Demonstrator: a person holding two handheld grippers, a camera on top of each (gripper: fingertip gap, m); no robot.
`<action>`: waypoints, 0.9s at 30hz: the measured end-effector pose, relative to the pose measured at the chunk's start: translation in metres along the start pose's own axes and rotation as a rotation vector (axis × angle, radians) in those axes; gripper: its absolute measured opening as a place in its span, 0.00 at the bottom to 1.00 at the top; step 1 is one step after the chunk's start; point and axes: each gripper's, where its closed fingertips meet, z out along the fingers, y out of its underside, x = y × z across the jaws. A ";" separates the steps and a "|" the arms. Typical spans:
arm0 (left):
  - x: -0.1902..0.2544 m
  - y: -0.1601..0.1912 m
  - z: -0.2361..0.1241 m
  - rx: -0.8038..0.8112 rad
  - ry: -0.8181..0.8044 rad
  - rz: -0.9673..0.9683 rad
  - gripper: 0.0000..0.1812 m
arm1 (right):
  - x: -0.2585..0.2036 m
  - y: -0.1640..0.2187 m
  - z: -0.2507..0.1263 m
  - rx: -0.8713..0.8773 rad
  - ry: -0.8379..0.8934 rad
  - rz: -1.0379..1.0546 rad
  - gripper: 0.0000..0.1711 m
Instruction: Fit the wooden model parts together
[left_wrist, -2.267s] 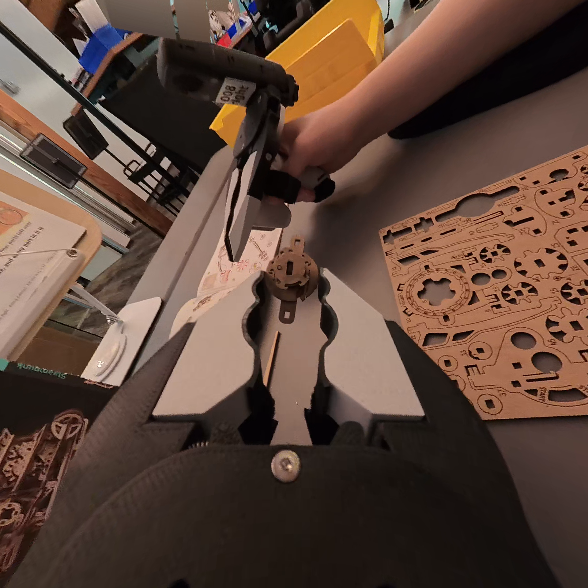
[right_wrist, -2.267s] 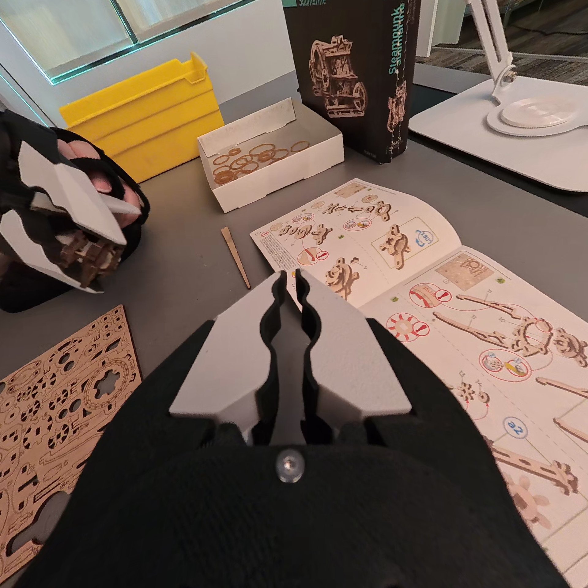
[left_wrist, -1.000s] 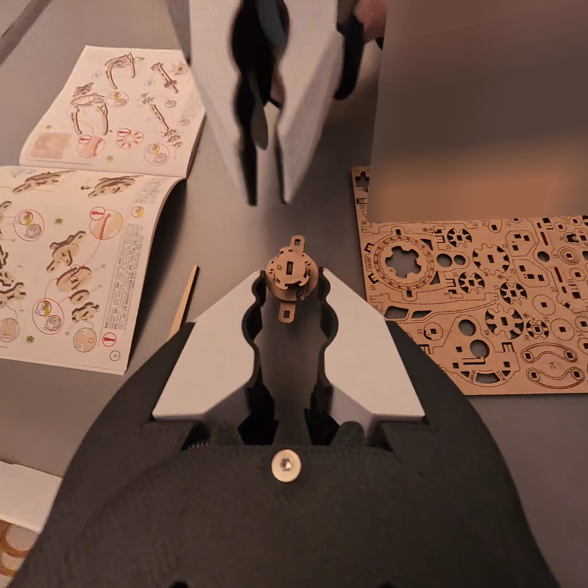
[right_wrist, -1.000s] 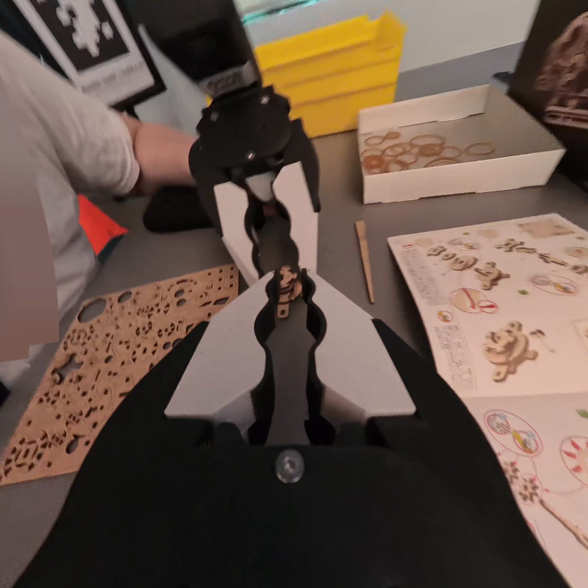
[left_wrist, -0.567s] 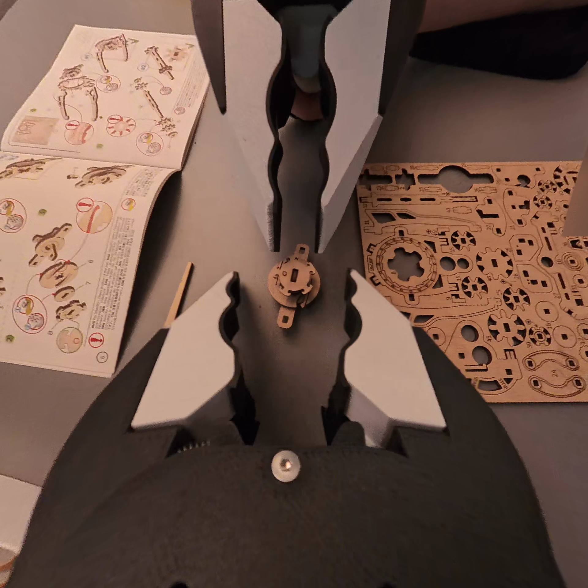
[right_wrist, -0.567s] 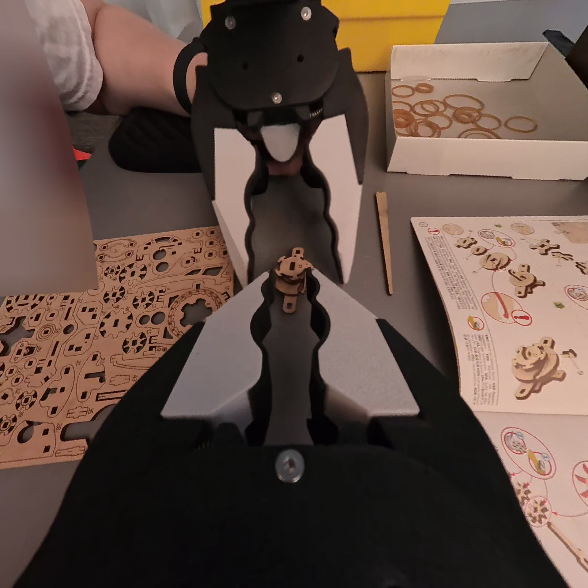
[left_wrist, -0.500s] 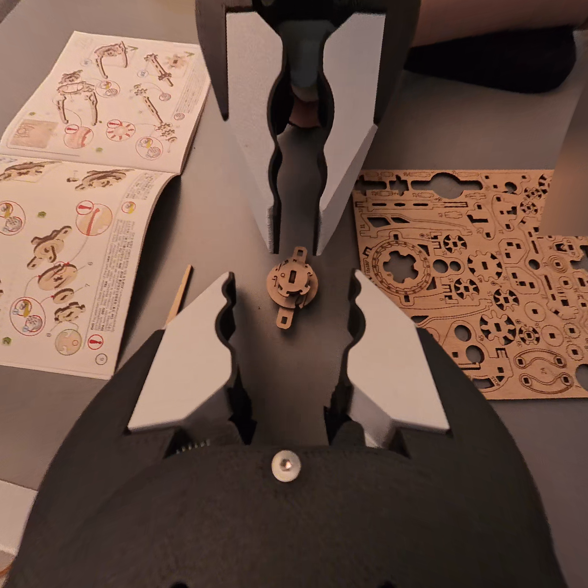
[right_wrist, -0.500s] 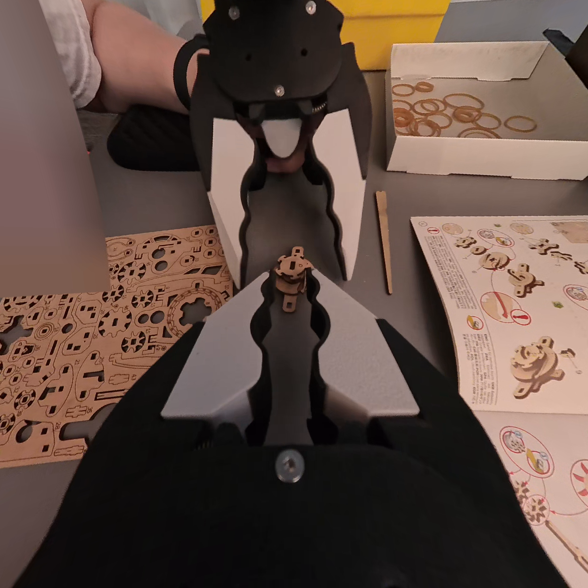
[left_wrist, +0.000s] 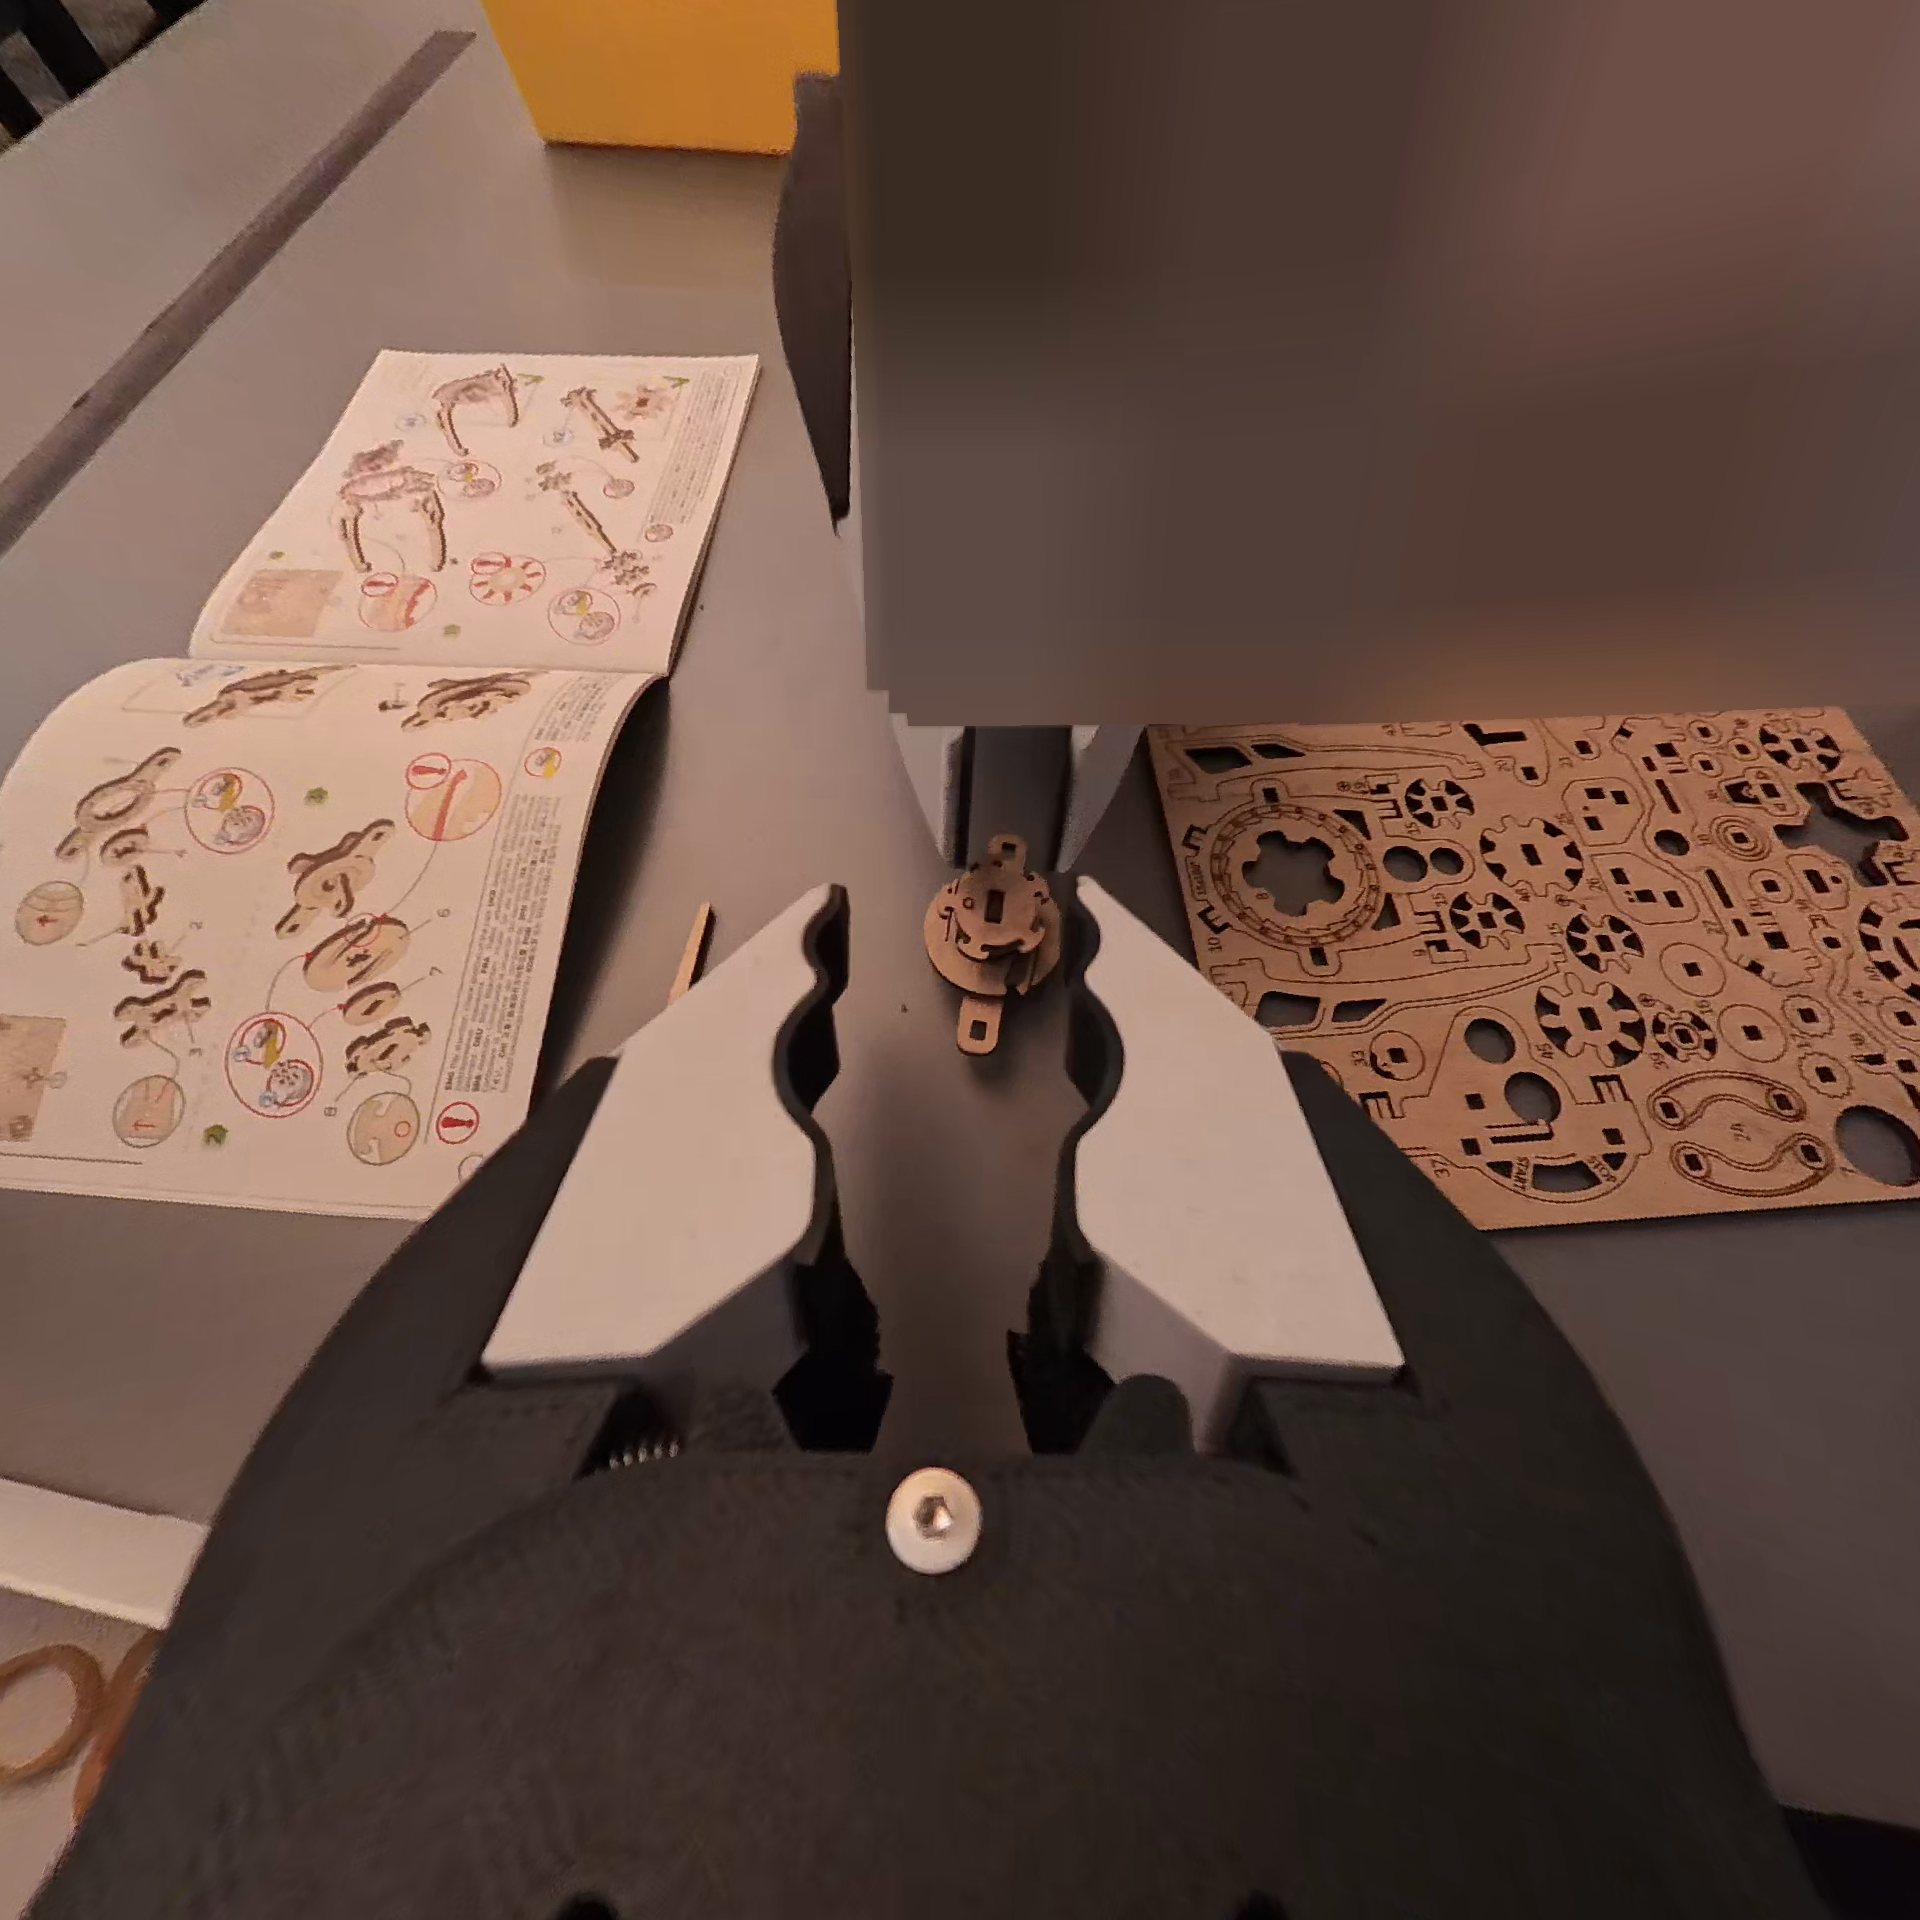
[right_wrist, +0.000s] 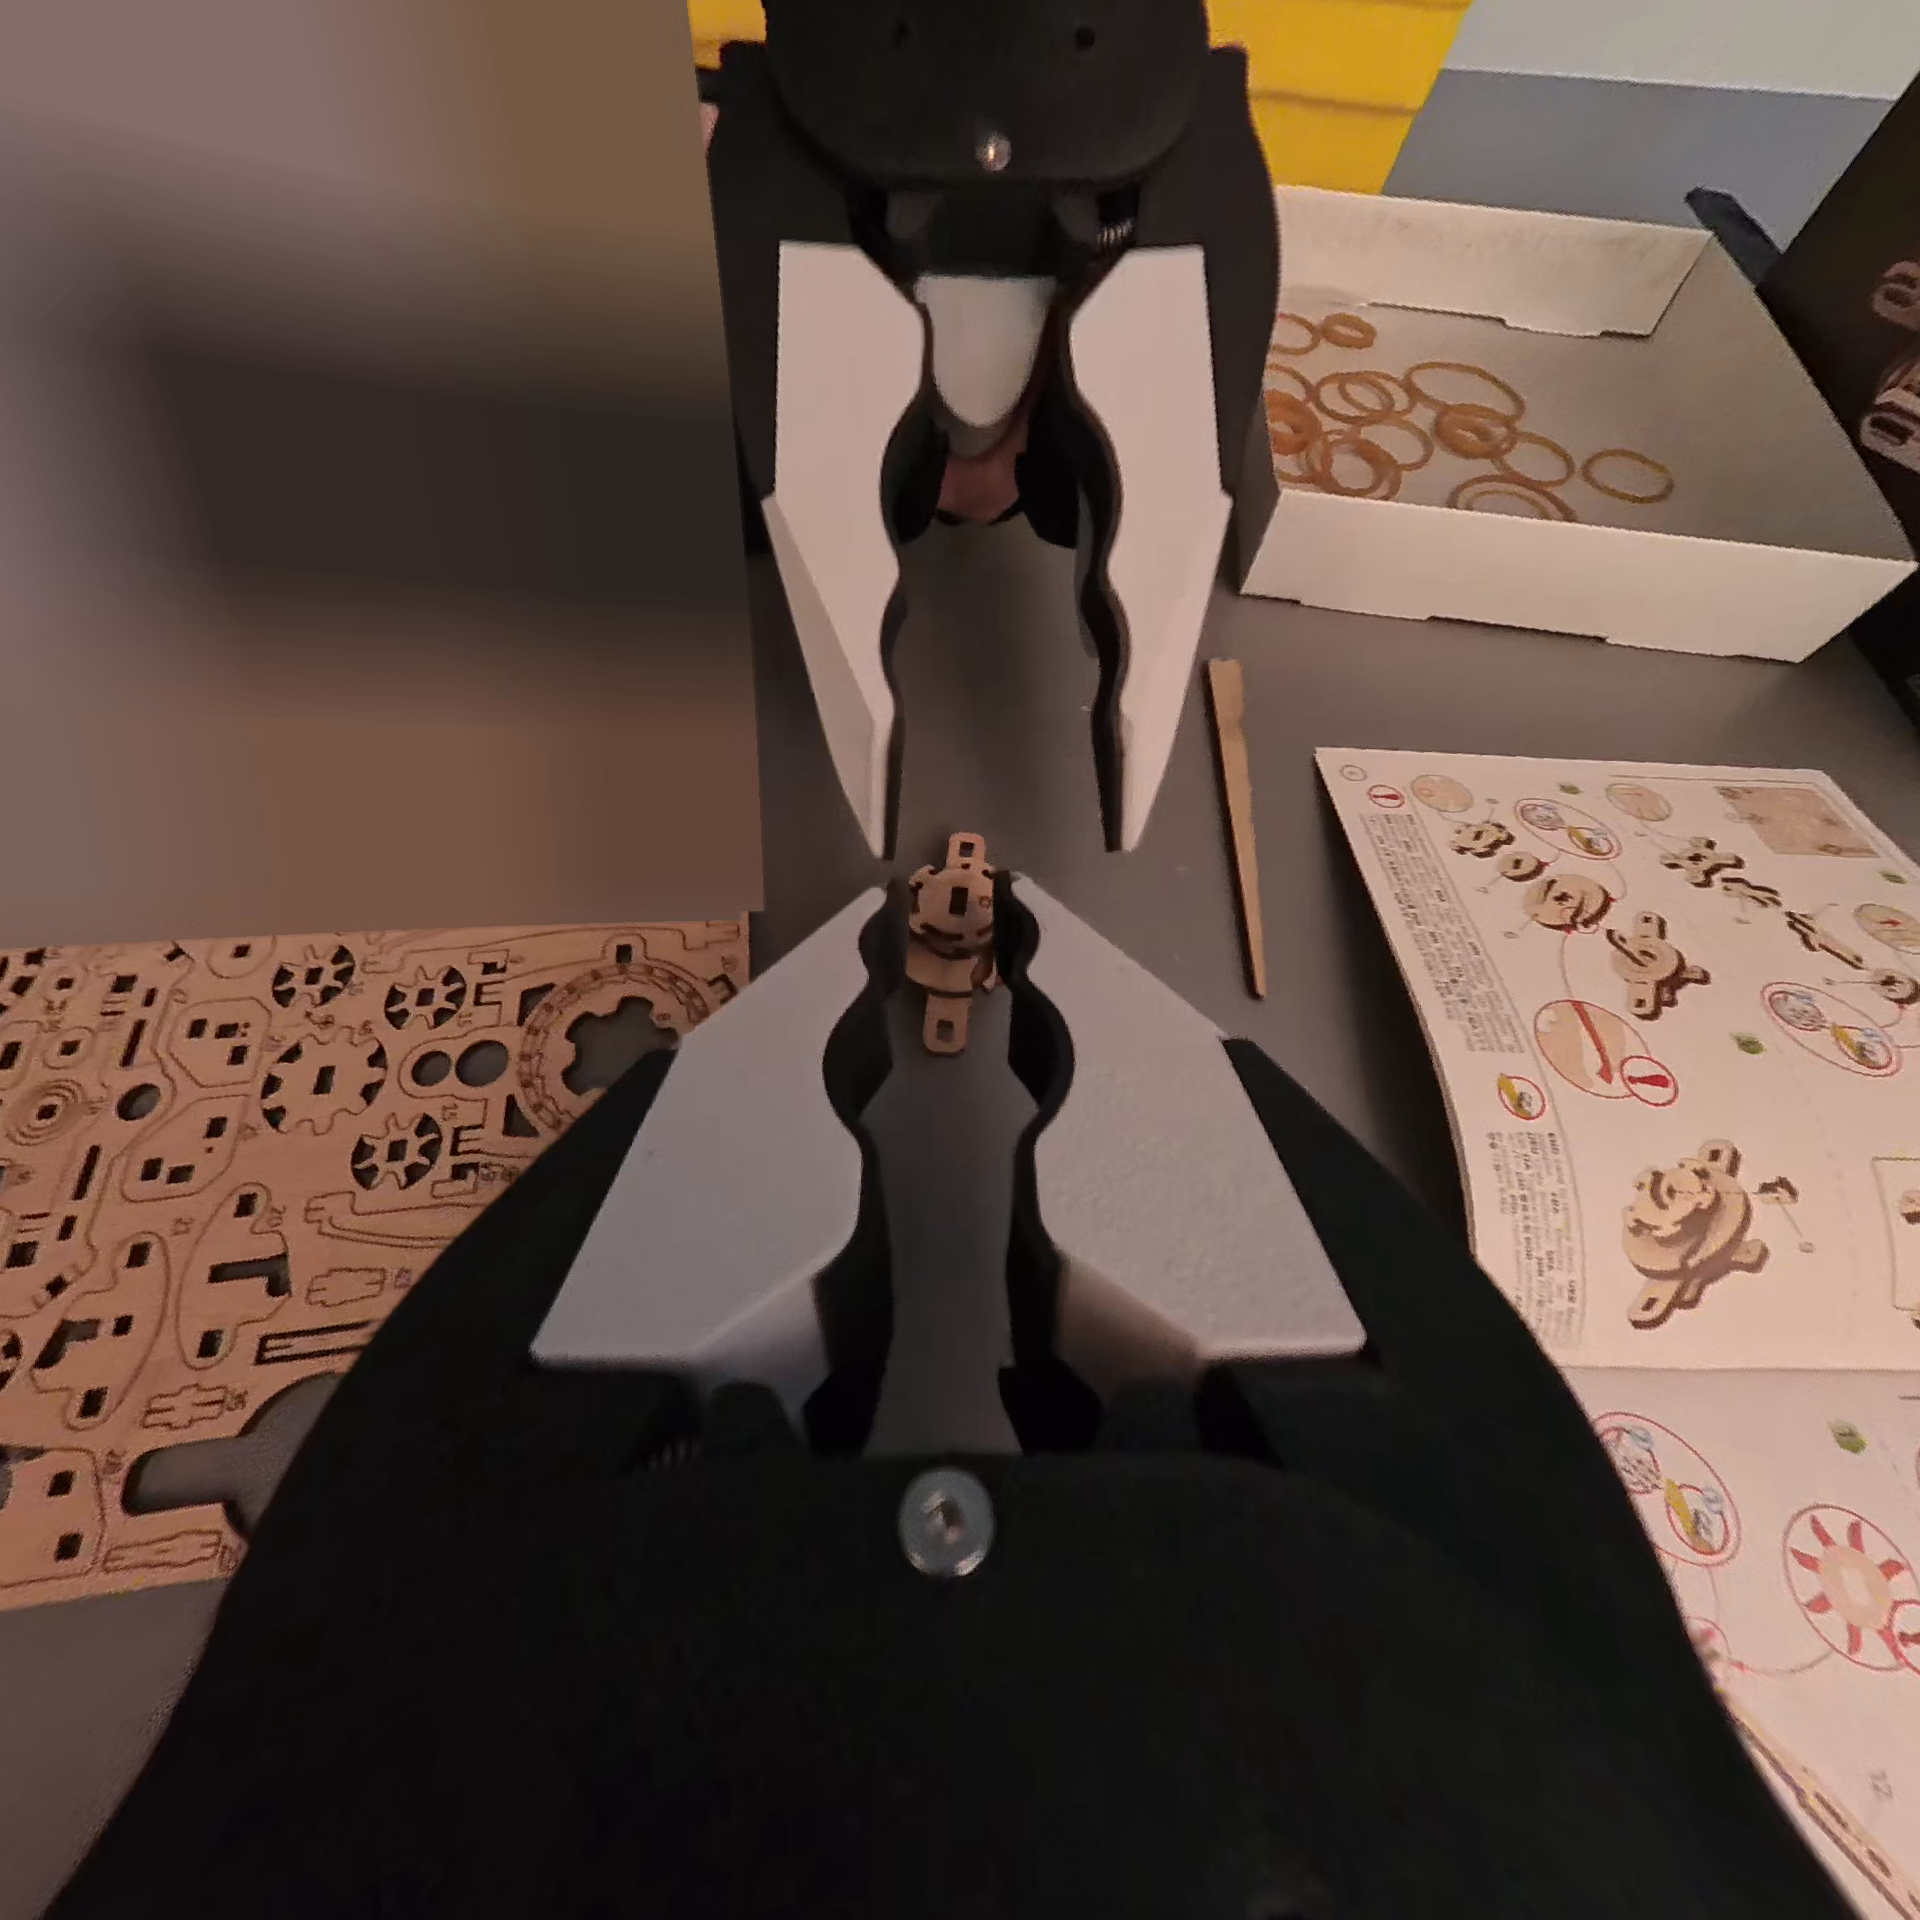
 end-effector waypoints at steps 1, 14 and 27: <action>0.001 -0.002 -0.001 0.011 0.002 0.009 0.19 | 0.000 0.002 0.001 -0.013 0.002 -0.005 0.09; 0.008 0.008 0.006 -0.038 0.019 0.046 0.08 | 0.004 0.006 0.003 -0.011 0.002 0.045 0.05; 0.007 0.008 0.007 -0.036 0.008 0.054 0.05 | 0.001 0.005 0.004 -0.015 0.023 -0.037 0.05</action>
